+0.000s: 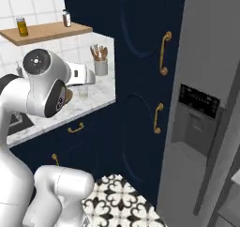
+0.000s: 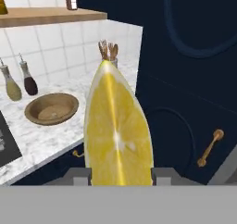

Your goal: Grab a lemon wedge from the fridge and one ice cube from the ice bowl, and put them in the glass of lemonade.

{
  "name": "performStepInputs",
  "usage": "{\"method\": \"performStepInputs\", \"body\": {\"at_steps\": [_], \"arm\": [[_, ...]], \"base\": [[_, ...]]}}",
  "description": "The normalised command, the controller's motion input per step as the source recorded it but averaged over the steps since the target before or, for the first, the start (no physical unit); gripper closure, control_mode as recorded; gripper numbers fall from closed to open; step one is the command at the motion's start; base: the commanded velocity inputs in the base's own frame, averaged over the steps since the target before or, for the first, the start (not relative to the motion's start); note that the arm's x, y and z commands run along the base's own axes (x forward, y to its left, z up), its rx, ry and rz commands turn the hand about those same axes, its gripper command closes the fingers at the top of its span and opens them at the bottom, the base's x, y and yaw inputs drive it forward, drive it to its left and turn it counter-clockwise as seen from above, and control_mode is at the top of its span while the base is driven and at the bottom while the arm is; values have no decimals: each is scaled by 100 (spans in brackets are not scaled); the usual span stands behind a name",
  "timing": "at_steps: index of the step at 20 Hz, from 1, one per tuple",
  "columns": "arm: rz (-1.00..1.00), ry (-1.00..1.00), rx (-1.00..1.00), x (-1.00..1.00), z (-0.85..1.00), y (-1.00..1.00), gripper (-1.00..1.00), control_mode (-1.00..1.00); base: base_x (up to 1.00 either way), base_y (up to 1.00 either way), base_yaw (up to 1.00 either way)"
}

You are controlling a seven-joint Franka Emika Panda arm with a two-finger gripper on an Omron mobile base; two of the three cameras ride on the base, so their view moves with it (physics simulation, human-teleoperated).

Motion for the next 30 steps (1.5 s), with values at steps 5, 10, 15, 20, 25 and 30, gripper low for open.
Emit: {"method": "performStepInputs", "body": {"at_steps": [5,10,15,20,25,30], "arm": [[0,0,0,0,0,0,100,100],[0,0,0,0,0,0,100,100],[0,0,0,0,0,0,100,100],[0,0,0,0,0,0,100,100],[0,0,0,0,0,0,100,100],[0,0,0,0,0,0,100,100]], "base": [[95,38,51],[100,4,32],[100,-20,22],[100,-38,32],[50,-92,23],[42,-89,16]]}}
